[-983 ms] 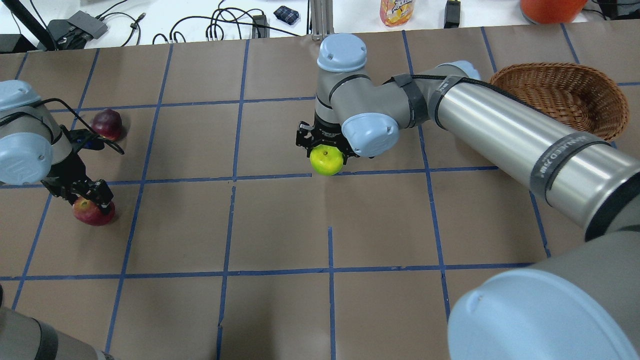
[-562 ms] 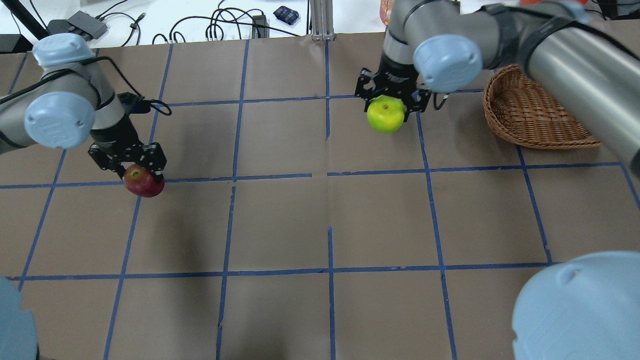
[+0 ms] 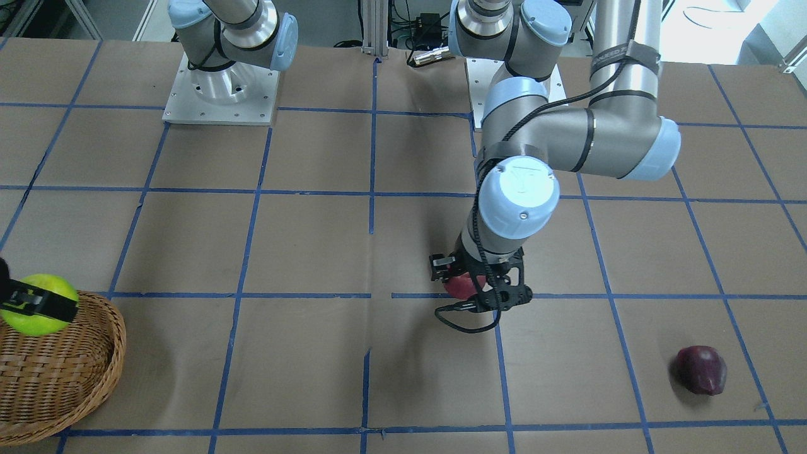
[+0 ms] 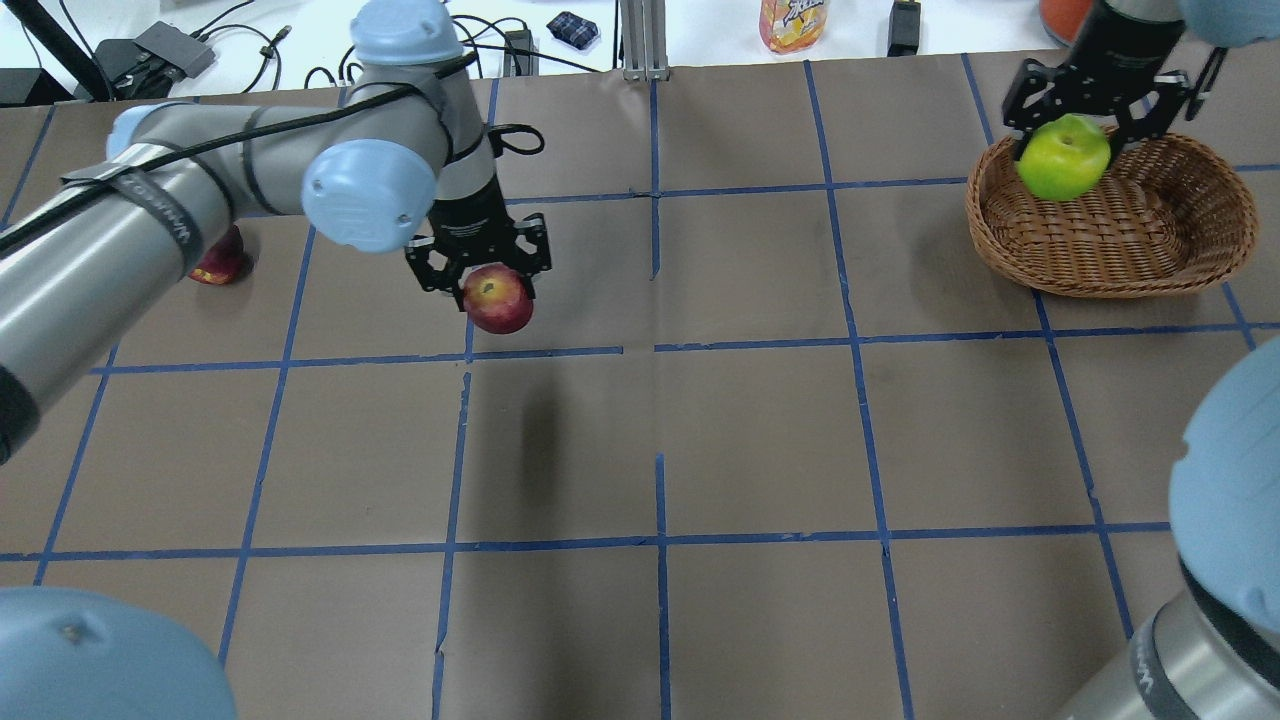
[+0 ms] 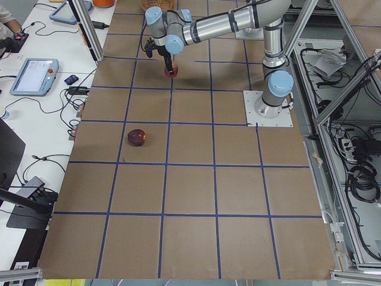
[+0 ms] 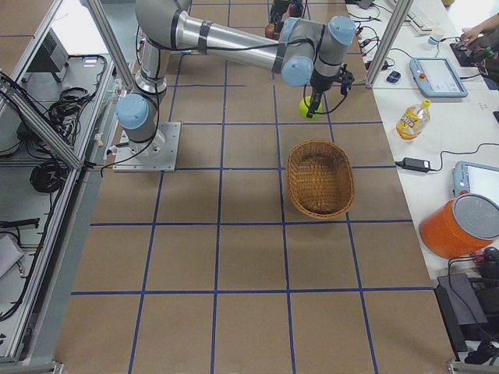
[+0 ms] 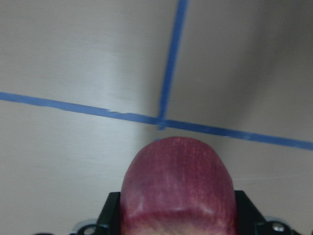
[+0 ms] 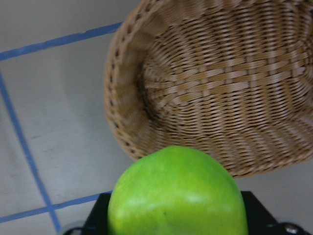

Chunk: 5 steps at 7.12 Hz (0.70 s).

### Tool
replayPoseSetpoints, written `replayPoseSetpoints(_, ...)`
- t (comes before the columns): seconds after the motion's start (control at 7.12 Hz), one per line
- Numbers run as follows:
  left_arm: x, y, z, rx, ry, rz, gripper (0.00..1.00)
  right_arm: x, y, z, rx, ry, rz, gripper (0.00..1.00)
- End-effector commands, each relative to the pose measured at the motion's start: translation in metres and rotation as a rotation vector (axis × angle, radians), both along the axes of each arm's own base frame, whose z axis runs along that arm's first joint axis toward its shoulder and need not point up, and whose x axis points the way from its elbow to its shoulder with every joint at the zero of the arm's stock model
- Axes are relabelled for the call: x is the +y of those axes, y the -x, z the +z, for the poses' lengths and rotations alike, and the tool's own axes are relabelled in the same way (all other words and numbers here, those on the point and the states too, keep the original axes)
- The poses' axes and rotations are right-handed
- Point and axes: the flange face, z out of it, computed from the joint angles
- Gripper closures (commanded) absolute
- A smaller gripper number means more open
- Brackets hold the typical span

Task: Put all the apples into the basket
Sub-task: 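Release the green apple into the basket while the left sets the red apple down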

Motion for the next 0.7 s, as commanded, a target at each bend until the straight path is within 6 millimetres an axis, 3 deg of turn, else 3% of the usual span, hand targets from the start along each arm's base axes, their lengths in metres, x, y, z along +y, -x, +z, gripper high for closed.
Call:
replayPoseSetpoints(0.0, 0.003, 0.077, -0.042, 0.077, -0.024, -0.012, 0.94, -0.013, 0.102, -0.056, 0.085, 0.013, 0.113, 1.0)
replayPoseSetpoints(0.14, 0.007, 0.089, -0.063, 0.08, -0.052, -0.026, 0.94, -0.014, 0.135, -0.076, 0.091, 0.03, 0.12, 1.0)
replayPoseSetpoints(0.28, 0.011, 0.099, -0.071, 0.085, -0.067, -0.04, 0.94, -0.018, 0.149, -0.096, 0.089, 0.027, 0.144, 1.0)
replayPoseSetpoints(0.42, 0.017, 0.099, -0.084, 0.075, -0.09, -0.045, 0.46, -0.022, 0.159, -0.114, 0.097, 0.034, 0.171, 1.0)
replayPoseSetpoints(0.56, 0.018, 0.106, -0.083, 0.074, -0.086, -0.055, 0.0, -0.023, 0.159, -0.119, 0.087, 0.035, 0.164, 1.0)
